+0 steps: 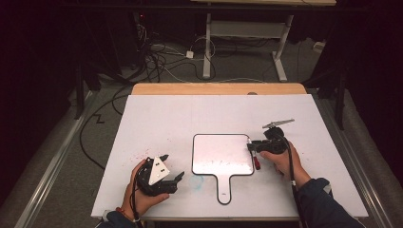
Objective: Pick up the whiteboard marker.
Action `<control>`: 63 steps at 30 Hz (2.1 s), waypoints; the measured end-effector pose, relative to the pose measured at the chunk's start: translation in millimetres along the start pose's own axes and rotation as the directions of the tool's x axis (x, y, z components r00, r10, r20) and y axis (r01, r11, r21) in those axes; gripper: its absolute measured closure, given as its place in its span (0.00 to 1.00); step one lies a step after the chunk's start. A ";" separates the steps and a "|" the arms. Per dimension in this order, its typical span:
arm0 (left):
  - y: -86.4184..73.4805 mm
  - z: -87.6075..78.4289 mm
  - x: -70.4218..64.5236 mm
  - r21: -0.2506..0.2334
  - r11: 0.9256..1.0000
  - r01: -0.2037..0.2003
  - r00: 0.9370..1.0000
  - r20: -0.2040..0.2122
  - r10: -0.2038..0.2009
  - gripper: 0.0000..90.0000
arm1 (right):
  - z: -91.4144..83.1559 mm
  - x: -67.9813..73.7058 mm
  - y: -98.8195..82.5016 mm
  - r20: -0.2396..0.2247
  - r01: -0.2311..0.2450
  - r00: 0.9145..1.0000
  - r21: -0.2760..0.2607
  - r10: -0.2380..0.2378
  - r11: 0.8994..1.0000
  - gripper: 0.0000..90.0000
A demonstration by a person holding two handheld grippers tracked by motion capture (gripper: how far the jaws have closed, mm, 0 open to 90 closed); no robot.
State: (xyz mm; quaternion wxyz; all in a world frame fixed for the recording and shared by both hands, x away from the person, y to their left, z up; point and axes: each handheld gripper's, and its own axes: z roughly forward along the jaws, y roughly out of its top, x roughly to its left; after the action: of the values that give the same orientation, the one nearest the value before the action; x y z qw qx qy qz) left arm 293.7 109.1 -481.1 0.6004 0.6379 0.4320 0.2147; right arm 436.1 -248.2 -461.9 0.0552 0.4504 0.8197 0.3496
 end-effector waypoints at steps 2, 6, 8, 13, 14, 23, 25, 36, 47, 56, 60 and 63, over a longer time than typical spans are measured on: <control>0.0 -0.1 -0.1 0.002 1.000 0.004 1.000 0.003 -0.004 0.23 | 0.3 1.2 -0.5 -0.013 0.004 1.000 0.004 -0.004 1.000 0.83; 0.0 0.3 -0.8 0.006 1.000 0.004 1.000 0.005 -0.004 0.23 | -0.9 2.7 -0.5 0.004 0.019 1.000 -0.004 -0.019 1.000 0.89; -0.5 0.6 -1.0 0.012 1.000 0.007 1.000 0.009 -0.007 0.23 | -2.4 2.0 -0.7 0.000 0.019 1.000 -0.007 -0.019 1.000 0.90; 0.3 1.2 -0.8 0.018 1.000 0.015 1.000 0.012 -0.015 0.24 | -4.0 4.6 0.3 0.012 0.043 0.999 -0.014 -0.043 0.999 0.90; 0.8 2.2 -1.0 0.016 1.000 0.025 1.000 0.012 -0.025 0.24 | -5.6 4.8 0.6 0.010 0.047 0.999 -0.023 -0.047 0.999 0.90; 38.5 47.9 -27.0 0.013 0.971 0.238 0.962 0.136 -0.237 0.27 | -33.9 31.8 7.3 -0.028 0.096 0.994 -0.174 -0.102 0.980 0.90; 43.1 58.6 -39.3 0.024 0.969 0.246 0.955 0.164 -0.247 0.27 | -38.0 40.9 7.9 -0.038 0.118 0.991 -0.203 -0.128 0.972 0.90; 44.9 101.3 -96.4 0.096 0.950 0.297 0.906 0.287 -0.312 0.29 | -42.3 79.8 -0.4 -0.079 0.181 0.973 -0.319 -0.216 0.930 0.90; 46.3 112.2 -108.8 0.066 0.939 0.337 0.890 0.301 -0.341 0.40 | -43.6 93.7 -5.0 -0.105 0.178 0.967 -0.372 -0.232 0.911 0.90; 42.0 115.8 -110.8 0.082 0.944 0.320 0.899 0.288 -0.330 0.53 | -44.4 94.8 -5.8 -0.113 0.173 0.966 -0.385 -0.233 0.906 0.90; 40.6 115.9 -110.5 0.088 0.949 0.302 0.904 0.289 -0.314 0.61 | -44.7 96.5 -6.1 -0.108 0.185 0.964 -0.388 -0.244 0.903 0.90; 41.0 115.7 -108.4 0.085 0.953 0.292 0.911 0.279 -0.304 0.70 | -45.7 96.8 -6.4 -0.103 0.193 0.962 -0.391 -0.251 0.900 0.90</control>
State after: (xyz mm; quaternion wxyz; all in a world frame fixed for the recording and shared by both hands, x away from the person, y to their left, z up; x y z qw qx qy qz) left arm 339.5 -41.8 -437.2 0.6692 0.6014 0.4361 0.0161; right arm 356.1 -199.1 -409.9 0.1184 0.3069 0.7849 0.5251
